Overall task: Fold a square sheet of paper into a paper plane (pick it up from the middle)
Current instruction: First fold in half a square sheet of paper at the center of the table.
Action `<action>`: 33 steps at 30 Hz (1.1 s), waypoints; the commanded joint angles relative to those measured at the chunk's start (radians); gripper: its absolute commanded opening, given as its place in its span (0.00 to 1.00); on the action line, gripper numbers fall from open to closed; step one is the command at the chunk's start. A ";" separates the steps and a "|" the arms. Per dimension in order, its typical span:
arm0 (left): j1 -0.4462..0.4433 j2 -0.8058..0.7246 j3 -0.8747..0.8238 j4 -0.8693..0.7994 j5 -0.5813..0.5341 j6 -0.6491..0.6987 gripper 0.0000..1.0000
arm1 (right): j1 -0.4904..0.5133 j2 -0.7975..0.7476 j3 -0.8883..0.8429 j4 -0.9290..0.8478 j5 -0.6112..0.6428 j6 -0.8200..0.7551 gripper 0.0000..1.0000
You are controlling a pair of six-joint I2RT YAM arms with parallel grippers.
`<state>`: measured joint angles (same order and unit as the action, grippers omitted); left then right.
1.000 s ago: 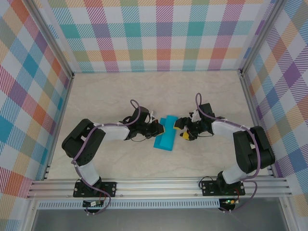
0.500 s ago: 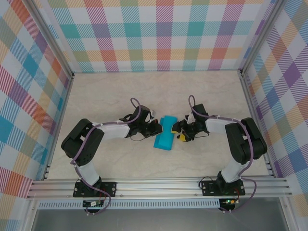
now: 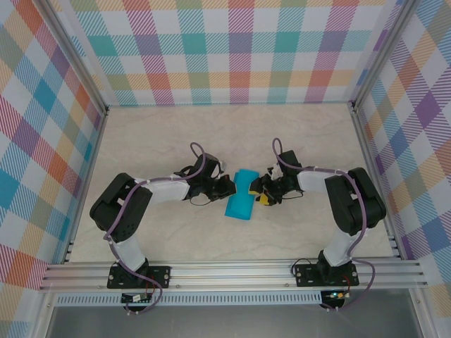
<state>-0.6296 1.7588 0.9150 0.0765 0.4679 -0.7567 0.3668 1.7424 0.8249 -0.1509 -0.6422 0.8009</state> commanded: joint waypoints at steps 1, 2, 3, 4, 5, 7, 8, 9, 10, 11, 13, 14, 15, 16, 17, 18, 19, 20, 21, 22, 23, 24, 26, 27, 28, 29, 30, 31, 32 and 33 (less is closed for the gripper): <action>0.014 0.023 0.025 -0.032 -0.015 0.020 0.06 | 0.016 0.041 0.025 0.043 -0.024 -0.026 0.50; 0.015 0.025 0.025 -0.033 -0.015 0.020 0.06 | 0.017 0.044 0.026 0.048 -0.026 -0.028 0.51; 0.015 0.029 0.027 -0.039 -0.019 0.020 0.06 | 0.019 0.047 0.027 0.053 -0.029 -0.028 0.51; 0.014 0.031 0.027 -0.042 -0.021 0.020 0.06 | 0.022 0.050 0.029 0.058 -0.031 -0.029 0.51; 0.014 0.031 0.027 -0.045 -0.026 0.020 0.07 | 0.025 0.052 0.028 0.062 -0.033 -0.032 0.50; 0.015 0.031 0.027 -0.050 -0.031 0.020 0.07 | 0.029 0.057 0.026 0.079 -0.038 -0.030 0.50; 0.016 0.031 0.027 -0.051 -0.031 0.020 0.08 | 0.032 0.060 0.026 0.094 -0.049 -0.030 0.50; 0.015 0.030 0.030 -0.052 -0.031 0.020 0.08 | 0.036 0.064 0.028 0.106 -0.060 -0.028 0.50; 0.015 0.030 0.028 -0.054 -0.032 0.020 0.09 | 0.037 0.067 0.029 0.109 -0.059 -0.027 0.49; 0.015 0.028 0.030 -0.057 -0.034 0.020 0.09 | 0.039 0.065 0.029 0.114 -0.056 -0.025 0.49; 0.015 0.024 0.033 -0.065 -0.041 0.022 0.10 | 0.041 0.065 0.028 0.116 -0.050 -0.025 0.49; 0.015 0.022 0.035 -0.066 -0.044 0.023 0.10 | 0.043 0.065 0.030 0.117 -0.050 -0.028 0.49; 0.015 0.021 0.037 -0.066 -0.042 0.025 0.10 | 0.044 0.065 0.032 0.117 -0.052 -0.034 0.49; 0.015 0.022 0.039 -0.069 -0.042 0.025 0.10 | 0.047 0.065 0.033 0.116 -0.050 -0.036 0.48; 0.014 0.021 0.041 -0.071 -0.042 0.026 0.11 | 0.049 0.062 0.032 0.116 -0.048 -0.038 0.48; 0.014 0.023 0.045 -0.076 -0.045 0.028 0.12 | 0.050 0.055 0.027 0.121 -0.045 -0.037 0.48; 0.016 0.022 0.045 -0.076 -0.047 0.031 0.12 | 0.052 0.051 0.025 0.123 -0.039 -0.039 0.48; 0.015 0.025 0.046 -0.077 -0.049 0.031 0.13 | 0.055 0.047 0.025 0.119 -0.032 -0.045 0.48; 0.014 0.025 0.046 -0.076 -0.048 0.030 0.14 | 0.059 0.047 0.027 0.119 -0.032 -0.051 0.48; 0.015 0.025 0.047 -0.072 -0.047 0.030 0.14 | 0.060 0.046 0.029 0.117 -0.031 -0.055 0.47; 0.014 0.027 0.047 -0.072 -0.048 0.030 0.15 | 0.063 0.043 0.029 0.113 -0.021 -0.056 0.47; 0.015 0.027 0.047 -0.075 -0.051 0.030 0.16 | 0.066 0.040 0.028 0.110 -0.009 -0.055 0.46; 0.015 0.022 0.050 -0.083 -0.059 0.031 0.17 | 0.066 0.040 0.032 0.095 0.011 -0.056 0.44; 0.015 0.015 0.049 -0.096 -0.068 0.032 0.19 | 0.067 0.040 0.034 0.092 0.013 -0.055 0.42; 0.015 0.007 0.048 -0.107 -0.080 0.033 0.21 | 0.066 0.040 0.037 0.092 0.014 -0.056 0.40; 0.015 -0.010 0.045 -0.120 -0.096 0.033 0.24 | 0.066 0.042 0.044 0.083 0.014 -0.059 0.40; 0.015 -0.033 0.039 -0.133 -0.117 0.036 0.26 | 0.066 0.042 0.053 0.072 0.015 -0.065 0.39; 0.014 -0.051 0.034 -0.149 -0.138 0.037 0.31 | 0.066 0.042 0.061 0.062 0.014 -0.070 0.38; 0.015 -0.083 0.027 -0.170 -0.172 0.038 0.37 | 0.066 0.040 0.070 0.050 0.011 -0.075 0.37; 0.016 -0.112 0.022 -0.197 -0.204 0.039 0.39 | 0.066 0.038 0.081 0.038 0.006 -0.079 0.37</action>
<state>-0.6292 1.7527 0.9337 -0.0456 0.3542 -0.7349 0.4294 1.7779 0.8623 -0.0845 -0.6353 0.7597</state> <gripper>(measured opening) 0.375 0.373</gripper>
